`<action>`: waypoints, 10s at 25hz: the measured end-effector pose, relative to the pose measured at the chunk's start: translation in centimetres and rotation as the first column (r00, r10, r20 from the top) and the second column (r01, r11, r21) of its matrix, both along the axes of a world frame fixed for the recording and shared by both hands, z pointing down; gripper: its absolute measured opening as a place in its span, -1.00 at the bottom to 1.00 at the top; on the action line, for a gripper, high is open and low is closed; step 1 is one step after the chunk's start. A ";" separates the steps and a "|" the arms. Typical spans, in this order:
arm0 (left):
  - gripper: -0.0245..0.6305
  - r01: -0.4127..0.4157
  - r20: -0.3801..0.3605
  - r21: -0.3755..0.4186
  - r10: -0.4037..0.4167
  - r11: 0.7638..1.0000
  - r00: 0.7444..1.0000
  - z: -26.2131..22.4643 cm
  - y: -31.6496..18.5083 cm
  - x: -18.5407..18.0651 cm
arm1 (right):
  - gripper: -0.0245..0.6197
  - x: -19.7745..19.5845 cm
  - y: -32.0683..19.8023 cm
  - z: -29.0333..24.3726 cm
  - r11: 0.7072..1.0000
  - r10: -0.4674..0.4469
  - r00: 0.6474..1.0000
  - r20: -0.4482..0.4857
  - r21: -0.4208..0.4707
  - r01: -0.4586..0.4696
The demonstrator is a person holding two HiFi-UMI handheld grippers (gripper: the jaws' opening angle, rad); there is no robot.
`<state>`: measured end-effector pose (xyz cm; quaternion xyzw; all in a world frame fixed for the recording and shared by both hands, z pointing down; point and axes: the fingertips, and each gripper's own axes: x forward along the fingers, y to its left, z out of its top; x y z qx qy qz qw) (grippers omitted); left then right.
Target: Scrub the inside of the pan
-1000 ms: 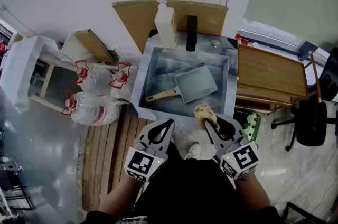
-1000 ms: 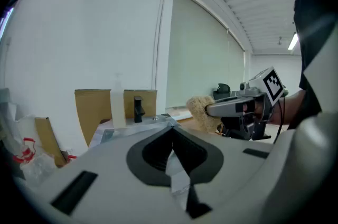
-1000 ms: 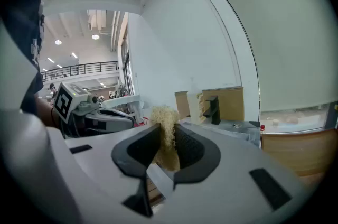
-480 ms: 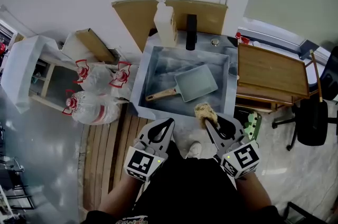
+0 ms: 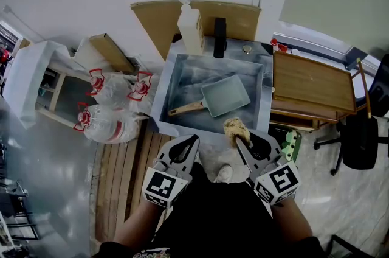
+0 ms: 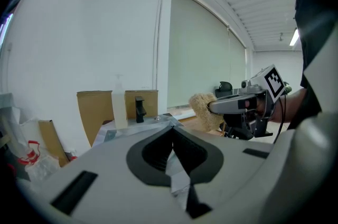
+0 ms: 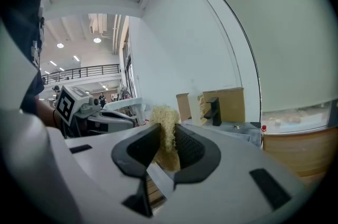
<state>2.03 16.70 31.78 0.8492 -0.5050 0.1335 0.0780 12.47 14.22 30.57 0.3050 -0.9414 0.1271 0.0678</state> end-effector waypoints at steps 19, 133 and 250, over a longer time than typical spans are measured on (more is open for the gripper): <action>-0.90 0.013 0.037 -0.020 -0.012 1.000 0.999 0.3 -1.0 -1.0 | -0.65 1.9 -0.9 -0.1 0.998 0.056 0.998 0.017 -0.018 -0.056; -0.42 -0.260 0.221 -0.735 0.584 0.626 0.781 31.4 -15.7 -6.9 | -0.65 -4.0 -17.1 29.2 0.809 -0.005 0.746 -0.666 -0.441 -0.388; -0.42 -0.256 0.215 -0.741 0.581 0.620 0.785 31.6 -15.6 -6.9 | -0.67 -16.7 -22.4 28.8 0.883 -0.114 0.869 -0.481 -0.451 -0.133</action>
